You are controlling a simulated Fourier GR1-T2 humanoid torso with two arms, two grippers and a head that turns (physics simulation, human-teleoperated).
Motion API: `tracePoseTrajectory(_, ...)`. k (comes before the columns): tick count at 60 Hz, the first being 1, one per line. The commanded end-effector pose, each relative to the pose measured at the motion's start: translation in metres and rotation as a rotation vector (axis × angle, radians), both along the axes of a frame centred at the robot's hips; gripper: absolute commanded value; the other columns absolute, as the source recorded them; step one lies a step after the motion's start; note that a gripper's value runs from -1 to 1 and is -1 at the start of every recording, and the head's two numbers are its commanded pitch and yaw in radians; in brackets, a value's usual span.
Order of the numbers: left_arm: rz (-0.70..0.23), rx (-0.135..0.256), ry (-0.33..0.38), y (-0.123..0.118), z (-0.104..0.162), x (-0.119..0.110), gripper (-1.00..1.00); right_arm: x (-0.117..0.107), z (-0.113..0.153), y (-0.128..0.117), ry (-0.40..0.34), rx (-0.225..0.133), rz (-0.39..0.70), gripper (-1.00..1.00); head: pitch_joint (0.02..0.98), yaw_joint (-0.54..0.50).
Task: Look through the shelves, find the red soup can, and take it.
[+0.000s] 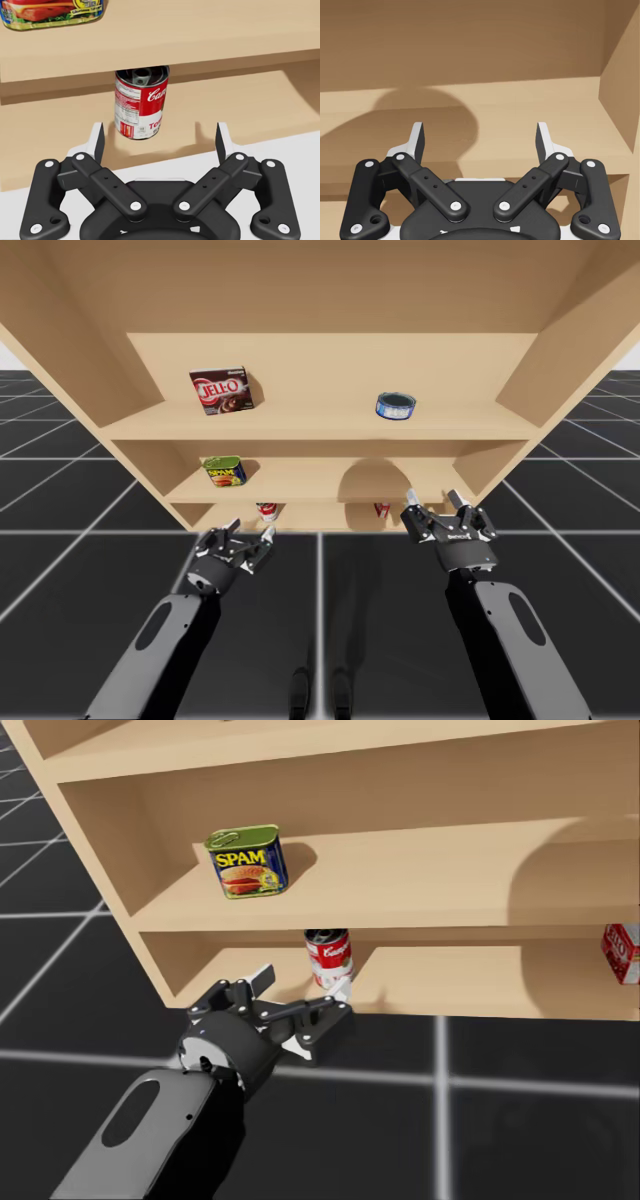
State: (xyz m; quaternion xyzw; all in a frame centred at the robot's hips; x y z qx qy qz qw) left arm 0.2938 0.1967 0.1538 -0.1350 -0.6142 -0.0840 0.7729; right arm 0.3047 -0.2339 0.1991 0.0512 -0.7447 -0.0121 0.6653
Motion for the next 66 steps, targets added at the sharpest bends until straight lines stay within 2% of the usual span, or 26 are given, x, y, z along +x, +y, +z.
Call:
tracePoseTrajectory(1, 0.027, 0.021, 0.012, -0.004, -0.005, 0.031, -1.0, 0.001, 0.0, -0.001, 0.001, 0.0, 0.001, -1.0, 0.747, 0.24)
tracePoseTrajectory(5, 0.039, 0.021, 0.016, -0.005, -0.009, 0.041, -1.0, 0.002, 0.0, -0.001, 0.001, 0.001, 0.0, -1.0, 0.748, 0.24)
tracePoseTrajectory(8, 0.049, 0.045, 0.01, -0.007, -0.012, 0.049, -1.0, 0.002, 0.0, -0.001, 0.0, 0.0, 0.0, -1.0, 0.749, 0.24)
tracePoseTrajectory(9, 0.051, 0.031, 0.02, -0.007, -0.013, 0.051, -1.0, 0.002, 0.0, -0.001, -0.001, -0.001, 0.0, -1.0, 0.749, 0.24)
tracePoseTrajectory(21, 0.06, 0.035, 0.036, -0.015, -0.018, 0.076, -1.0, 0.002, 0.0, -0.001, -0.003, -0.004, -0.003, -1.0, 0.754, 0.23)
tracePoseTrajectory(27, 0.061, 0.021, 0.054, -0.018, -0.02, 0.087, -1.0, 0.002, 0.0, -0.001, -0.006, -0.003, -0.005, -1.0, 0.755, 0.23)
tracePoseTrajectory(39, 0.058, 0.032, 0.086, -0.018, -0.03, 0.103, -1.0, 0.002, 0.001, -0.002, -0.011, 0.007, -0.015, -1.0, 0.755, 0.23)
tracePoseTrajectory(41, 0.055, 0.032, 0.087, -0.018, -0.031, 0.103, -0.94, 0.002, 0.001, -0.002, -0.011, 0.007, -0.015, -1.0, 0.756, 0.22)
tracePoseTrajectory(42, 0.056, 0.032, 0.089, -0.018, -0.031, 0.102, -0.64, 0.002, 0.001, -0.002, -0.011, 0.006, -0.016, -1.0, 0.756, 0.22)
tracePoseTrajectory(43, 0.048, 0.029, 0.093, -0.018, -0.032, 0.102, 0.23, 0.002, 0.001, -0.002, -0.011, 0.006, -0.016, -1.0, 0.755, 0.22)
tracePoseTrajectory(44, 0.047, 0.031, 0.093, -0.018, -0.032, 0.101, 0.86, 0.002, 0.0, -0.002, -0.01, 0.005, -0.016, -1.0, 0.755, 0.22)
tracePoseTrajectory(45, 0.046, 0.032, 0.092, -0.018, -0.032, 0.101, 0.95, 0.002, 0.0, -0.003, -0.01, 0.005, -0.016, -1.0, 0.755, 0.22)
tracePoseTrajectory(53, 0.019, 0.015, 0.066, -0.018, -0.018, 0.092, 1.0, 0.001, 0.001, -0.003, -0.011, 0.006, -0.018, -1.0, 0.753, 0.22)
tracePoseTrajectory(56, 0.013, 0.027, 0.043, -0.018, -0.009, 0.085, 1.0, 0.001, 0.001, -0.003, -0.011, 0.007, -0.019, -1.0, 0.75, 0.22)
tracePoseTrajectory(58, 0.013, 0.055, 0.038, -0.017, -0.004, 0.08, 1.0, 0.001, 0.001, -0.003, -0.011, 0.007, -0.019, -1.0, 0.748, 0.22)
tracePoseTrajectory(60, 0.014, 0.105, 0.041, -0.017, 0.0, 0.072, 1.0, 0.001, 0.001, -0.003, -0.01, 0.007, -0.02, -1.0, 0.744, 0.22)
tracePoseTrajectory(62, 0.008, 0.11, 0.041, -0.017, 0.001, 0.069, 1.0, 0.001, 0.001, -0.003, -0.009, 0.007, -0.02, -1.0, 0.743, 0.22)
tracePoseTrajectory(64, 0.003, 0.142, 0.053, -0.015, 0.004, 0.062, 1.0, 0.001, 0.001, -0.003, -0.009, 0.007, -0.021, -1.0, 0.74, 0.23)
tracePoseTrajectory(66, -0.008, 0.144, 0.058, -0.014, 0.006, 0.056, 1.0, 0.001, 0.0, -0.003, -0.009, 0.004, -0.023, -1.0, 0.738, 0.23)
